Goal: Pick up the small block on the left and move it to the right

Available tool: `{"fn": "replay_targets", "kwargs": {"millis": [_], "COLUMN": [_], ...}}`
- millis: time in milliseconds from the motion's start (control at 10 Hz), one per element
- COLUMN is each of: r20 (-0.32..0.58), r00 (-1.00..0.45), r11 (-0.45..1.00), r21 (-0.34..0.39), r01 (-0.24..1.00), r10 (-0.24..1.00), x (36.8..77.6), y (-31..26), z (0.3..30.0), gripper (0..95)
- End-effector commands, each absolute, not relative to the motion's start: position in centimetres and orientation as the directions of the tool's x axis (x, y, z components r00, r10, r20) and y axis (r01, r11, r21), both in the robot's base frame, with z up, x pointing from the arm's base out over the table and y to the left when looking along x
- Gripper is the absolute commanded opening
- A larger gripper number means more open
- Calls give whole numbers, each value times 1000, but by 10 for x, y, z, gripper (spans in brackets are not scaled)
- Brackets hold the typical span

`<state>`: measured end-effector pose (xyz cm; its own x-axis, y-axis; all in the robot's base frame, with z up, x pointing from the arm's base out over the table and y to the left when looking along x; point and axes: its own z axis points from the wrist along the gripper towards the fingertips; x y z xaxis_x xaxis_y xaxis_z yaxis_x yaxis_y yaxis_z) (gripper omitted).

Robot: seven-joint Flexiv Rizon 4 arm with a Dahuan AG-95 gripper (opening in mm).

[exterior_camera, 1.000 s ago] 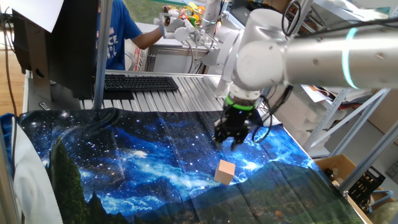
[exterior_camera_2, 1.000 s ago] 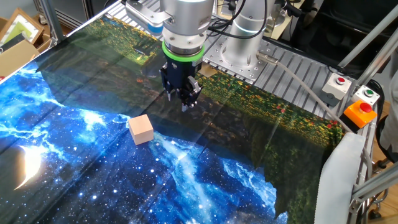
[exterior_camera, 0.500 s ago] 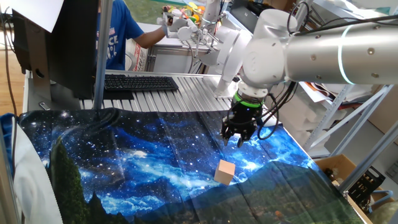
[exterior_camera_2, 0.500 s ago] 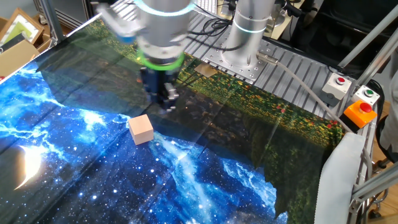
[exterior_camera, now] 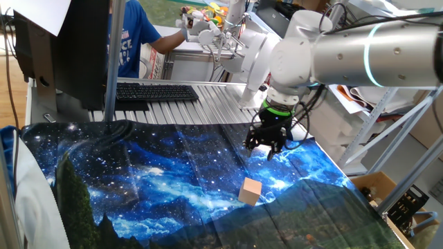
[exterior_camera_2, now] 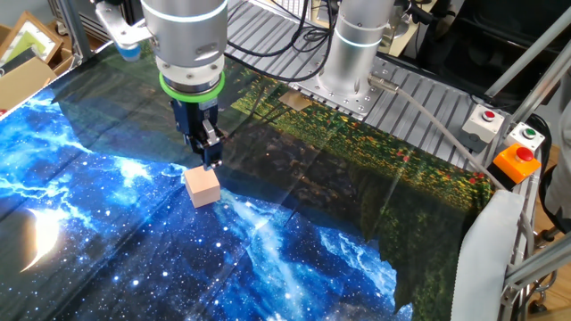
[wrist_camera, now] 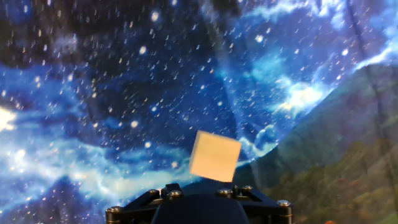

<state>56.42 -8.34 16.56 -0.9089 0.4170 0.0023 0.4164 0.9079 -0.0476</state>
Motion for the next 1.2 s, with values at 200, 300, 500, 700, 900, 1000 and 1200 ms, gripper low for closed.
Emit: {"fn": "replay_targets", "kwargs": {"millis": [200,300,500,700,900,1000,1200], "r20": [7,1,-15,-14,-18,-12,0], "r00": [-905,-908,-903,-899,-890,-893,-918], "r11": [904,907,902,898,889,893,918], "r21": [-49,-47,-52,-44,-49,-37,-24], "r01": [425,419,429,439,456,449,397], "r10": [426,420,429,438,456,449,397], "x": [563,563,563,564,564,563,563], "y": [-87,-89,-89,-91,-93,-94,-94], "z": [165,163,162,162,159,159,160], "gripper": [570,570,570,570,760,760,760]}}
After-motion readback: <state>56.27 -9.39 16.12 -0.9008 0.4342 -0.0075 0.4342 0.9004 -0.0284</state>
